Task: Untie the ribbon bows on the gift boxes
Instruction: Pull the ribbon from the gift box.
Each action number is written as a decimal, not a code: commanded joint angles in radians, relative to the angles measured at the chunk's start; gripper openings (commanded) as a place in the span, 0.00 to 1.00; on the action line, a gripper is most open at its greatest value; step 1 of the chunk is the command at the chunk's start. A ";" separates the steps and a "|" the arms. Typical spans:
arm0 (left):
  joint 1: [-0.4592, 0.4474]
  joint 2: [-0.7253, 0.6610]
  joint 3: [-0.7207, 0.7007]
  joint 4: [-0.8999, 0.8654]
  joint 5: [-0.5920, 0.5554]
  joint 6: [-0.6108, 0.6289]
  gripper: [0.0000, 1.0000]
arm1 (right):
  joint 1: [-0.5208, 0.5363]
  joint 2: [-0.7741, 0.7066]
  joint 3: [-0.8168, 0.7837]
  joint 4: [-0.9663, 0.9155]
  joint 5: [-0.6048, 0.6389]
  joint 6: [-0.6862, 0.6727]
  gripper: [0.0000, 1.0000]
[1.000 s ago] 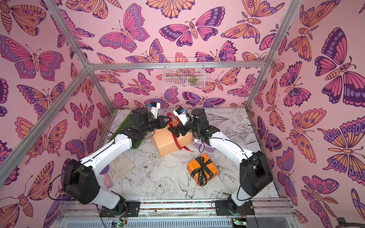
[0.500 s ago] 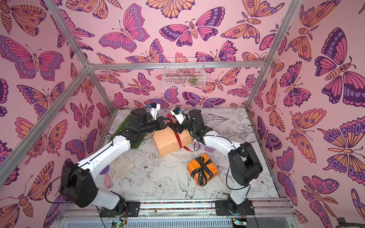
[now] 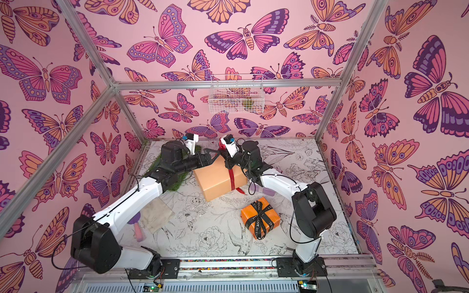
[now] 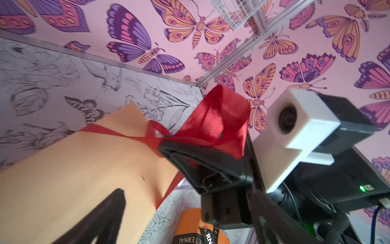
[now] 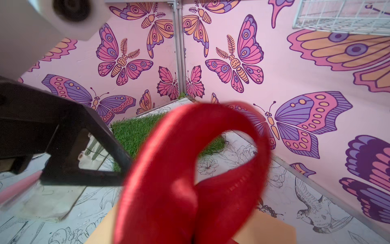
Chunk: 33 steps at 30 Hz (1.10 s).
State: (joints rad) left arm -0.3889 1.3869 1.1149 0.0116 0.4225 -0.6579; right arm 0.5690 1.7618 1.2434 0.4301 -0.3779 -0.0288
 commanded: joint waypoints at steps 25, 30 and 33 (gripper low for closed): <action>-0.060 0.321 -0.040 0.350 0.063 0.027 0.00 | -0.003 -0.024 0.534 -0.728 0.053 0.231 0.00; -0.061 0.355 -0.054 0.341 0.051 0.015 0.00 | -0.003 -0.052 0.604 -0.773 0.056 0.226 0.00; -0.060 0.352 -0.049 0.313 0.049 0.029 0.00 | -0.004 -0.054 0.671 -0.809 0.064 0.216 0.00</action>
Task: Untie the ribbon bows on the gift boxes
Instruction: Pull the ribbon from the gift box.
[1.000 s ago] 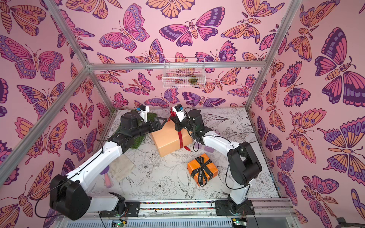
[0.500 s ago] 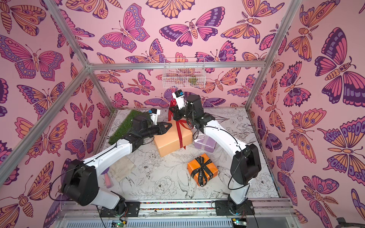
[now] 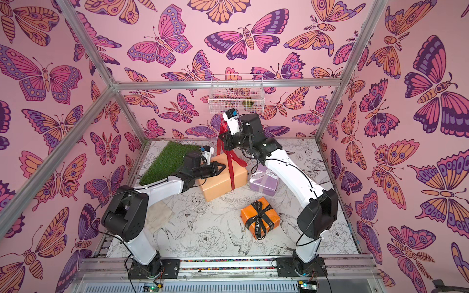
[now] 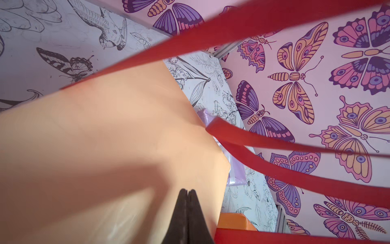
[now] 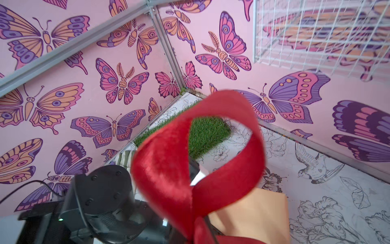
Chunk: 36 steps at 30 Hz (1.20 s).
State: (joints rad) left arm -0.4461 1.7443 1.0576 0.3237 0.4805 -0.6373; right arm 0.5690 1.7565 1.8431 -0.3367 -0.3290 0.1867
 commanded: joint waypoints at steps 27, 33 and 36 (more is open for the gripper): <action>0.013 0.043 0.081 -0.126 -0.002 0.046 0.00 | -0.372 -0.223 0.464 -0.326 0.130 -0.025 0.00; 0.014 0.042 0.082 -0.128 0.004 0.038 0.00 | -0.544 -0.299 0.345 -0.336 0.175 -0.003 0.00; 0.014 0.037 0.087 -0.129 0.017 0.035 0.08 | -0.580 -0.340 0.247 -0.321 0.247 -0.013 0.00</action>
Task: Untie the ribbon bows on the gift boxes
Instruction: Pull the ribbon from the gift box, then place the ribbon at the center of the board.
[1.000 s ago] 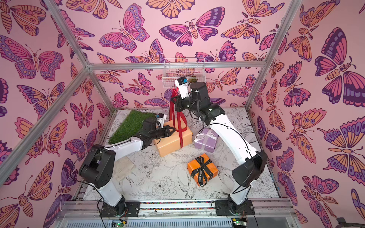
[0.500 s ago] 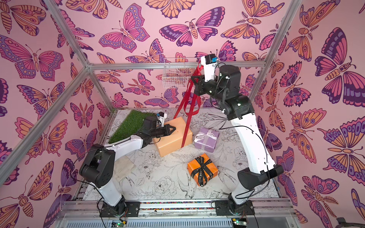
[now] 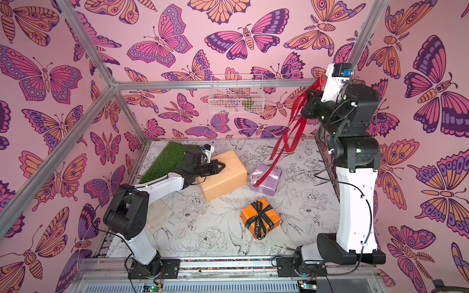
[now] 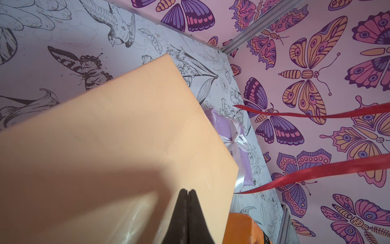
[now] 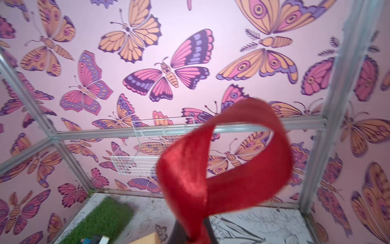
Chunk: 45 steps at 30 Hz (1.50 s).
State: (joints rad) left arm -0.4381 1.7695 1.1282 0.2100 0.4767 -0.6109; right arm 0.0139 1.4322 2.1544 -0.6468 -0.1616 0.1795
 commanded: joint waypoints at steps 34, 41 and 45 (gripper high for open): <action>-0.208 -0.346 -0.195 -0.125 -0.014 -0.099 1.00 | -0.147 0.097 -1.021 0.177 0.097 0.258 0.68; -0.334 -0.304 -0.255 -0.122 -0.099 -0.081 1.00 | -0.147 0.124 -0.943 0.070 0.075 0.279 0.99; -0.334 -0.257 -0.269 -0.076 -0.131 -0.095 1.00 | -0.148 0.091 -0.983 0.113 -0.046 0.267 0.99</action>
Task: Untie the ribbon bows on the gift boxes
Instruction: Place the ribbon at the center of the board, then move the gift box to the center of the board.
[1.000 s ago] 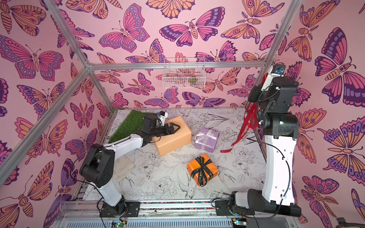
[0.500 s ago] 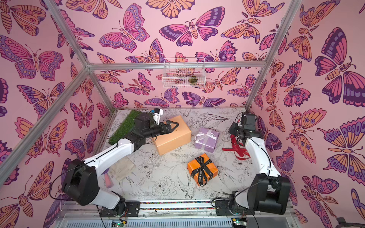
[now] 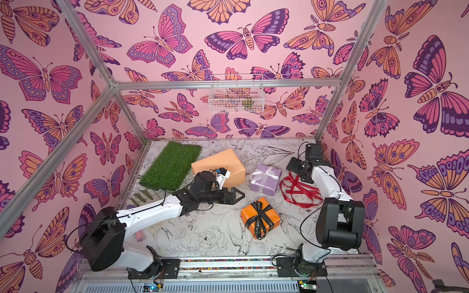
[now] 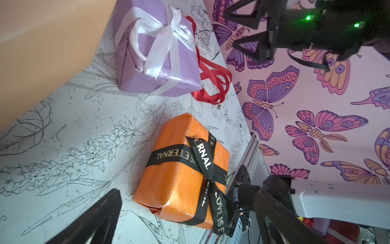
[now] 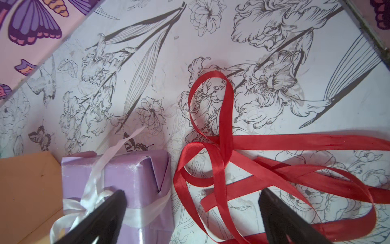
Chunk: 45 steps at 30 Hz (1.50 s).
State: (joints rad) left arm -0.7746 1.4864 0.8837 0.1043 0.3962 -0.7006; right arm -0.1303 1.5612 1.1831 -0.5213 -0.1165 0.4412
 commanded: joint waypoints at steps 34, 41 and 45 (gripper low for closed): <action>0.330 0.366 0.191 0.252 0.085 0.152 1.00 | 0.353 0.135 -0.130 0.294 -0.331 0.042 0.78; 0.330 0.305 0.151 0.187 0.125 0.221 0.97 | 0.416 0.129 -0.078 0.259 -0.343 0.044 0.79; 0.330 0.321 0.201 0.127 0.139 0.272 0.89 | 0.413 0.030 -0.073 0.170 -0.282 0.005 0.83</action>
State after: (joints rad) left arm -0.4500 1.8015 1.0512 0.3050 0.5045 -0.4965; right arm 0.2859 1.6733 1.0767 -0.2741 -0.4408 0.4709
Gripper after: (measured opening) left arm 0.904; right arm 0.827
